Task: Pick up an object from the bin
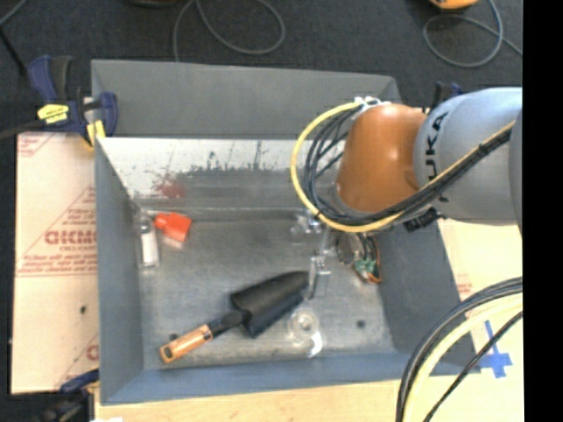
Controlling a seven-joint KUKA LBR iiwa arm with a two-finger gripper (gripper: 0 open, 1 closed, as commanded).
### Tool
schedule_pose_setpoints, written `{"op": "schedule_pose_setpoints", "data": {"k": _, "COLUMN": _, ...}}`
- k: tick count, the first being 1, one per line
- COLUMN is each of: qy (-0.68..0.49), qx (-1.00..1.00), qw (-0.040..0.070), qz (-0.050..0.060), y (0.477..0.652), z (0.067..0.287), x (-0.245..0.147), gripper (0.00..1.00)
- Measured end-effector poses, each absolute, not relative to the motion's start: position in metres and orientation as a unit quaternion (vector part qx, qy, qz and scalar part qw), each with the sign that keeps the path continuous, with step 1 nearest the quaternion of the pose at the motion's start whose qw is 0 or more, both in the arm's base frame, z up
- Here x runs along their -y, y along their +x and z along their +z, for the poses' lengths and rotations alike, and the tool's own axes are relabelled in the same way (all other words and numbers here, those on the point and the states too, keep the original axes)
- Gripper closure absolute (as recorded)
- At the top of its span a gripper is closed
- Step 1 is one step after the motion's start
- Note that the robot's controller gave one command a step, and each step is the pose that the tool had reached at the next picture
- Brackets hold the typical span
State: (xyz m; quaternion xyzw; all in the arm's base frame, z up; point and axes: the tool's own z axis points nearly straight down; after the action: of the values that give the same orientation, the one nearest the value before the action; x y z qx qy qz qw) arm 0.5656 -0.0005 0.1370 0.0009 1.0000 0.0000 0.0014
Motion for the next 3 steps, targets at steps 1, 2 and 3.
{"op": "schedule_pose_setpoints", "data": {"k": 1, "qy": 0.168, "qx": -0.986, "qw": -0.002, "qz": 0.000, "y": 0.514, "z": 0.074, "x": -0.045, "gripper": 1.00}}
{"op": "schedule_pose_setpoints", "data": {"k": 2, "qy": 0.167, "qx": -0.986, "qw": -0.002, "qz": 0.000, "y": 0.514, "z": 0.074, "x": -0.045, "gripper": 1.00}}
{"op": "schedule_pose_setpoints", "data": {"k": 3, "qy": 0.190, "qx": -0.982, "qw": -0.001, "qz": 0.000, "y": 0.511, "z": 0.198, "x": -0.035, "gripper": 1.00}}
